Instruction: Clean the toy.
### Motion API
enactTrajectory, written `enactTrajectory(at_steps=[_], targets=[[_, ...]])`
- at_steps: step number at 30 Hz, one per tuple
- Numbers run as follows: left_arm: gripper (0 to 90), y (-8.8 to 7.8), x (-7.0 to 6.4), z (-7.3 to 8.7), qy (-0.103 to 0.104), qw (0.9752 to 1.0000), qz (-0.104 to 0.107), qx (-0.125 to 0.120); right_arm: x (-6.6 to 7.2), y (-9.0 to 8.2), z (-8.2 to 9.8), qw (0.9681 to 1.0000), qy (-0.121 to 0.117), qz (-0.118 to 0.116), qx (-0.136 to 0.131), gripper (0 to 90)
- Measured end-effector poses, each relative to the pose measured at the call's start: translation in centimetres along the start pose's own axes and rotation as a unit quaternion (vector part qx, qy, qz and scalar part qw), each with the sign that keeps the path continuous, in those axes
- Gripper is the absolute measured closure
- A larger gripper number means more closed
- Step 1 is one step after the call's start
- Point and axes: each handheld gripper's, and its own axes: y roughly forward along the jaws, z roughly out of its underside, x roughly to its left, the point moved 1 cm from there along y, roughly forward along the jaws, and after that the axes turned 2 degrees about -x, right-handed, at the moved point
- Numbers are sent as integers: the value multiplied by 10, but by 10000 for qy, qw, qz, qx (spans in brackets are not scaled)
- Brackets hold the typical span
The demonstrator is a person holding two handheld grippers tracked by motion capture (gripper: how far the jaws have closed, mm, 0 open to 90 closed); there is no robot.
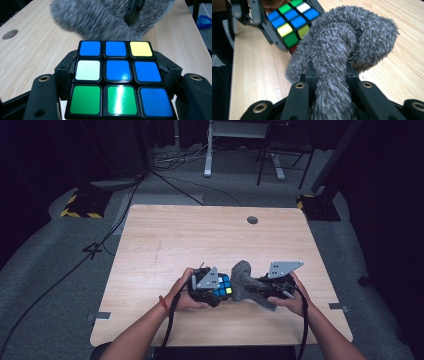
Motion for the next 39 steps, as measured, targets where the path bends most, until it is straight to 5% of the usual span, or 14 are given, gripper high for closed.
enactTrajectory(at_steps=[14, 17, 29, 39], targets=[[337, -14, 28, 25, -431, 9986, -281, 152, -39, -1, 28, 9954, 123, 769, 561, 718], [336, -15, 33, 33, -566, 9977, -298, 228, -47, -1, 36, 9947, 303, 756, 630, 716], [336, -26, 46, 58, -793, 9951, -374, 455, -57, -1, 50, 9941, 424, 599, 799, 707], [336, -37, 43, 71, -949, 9941, -134, 511, -63, -7, 59, 9955, 338, 257, 843, 705]])
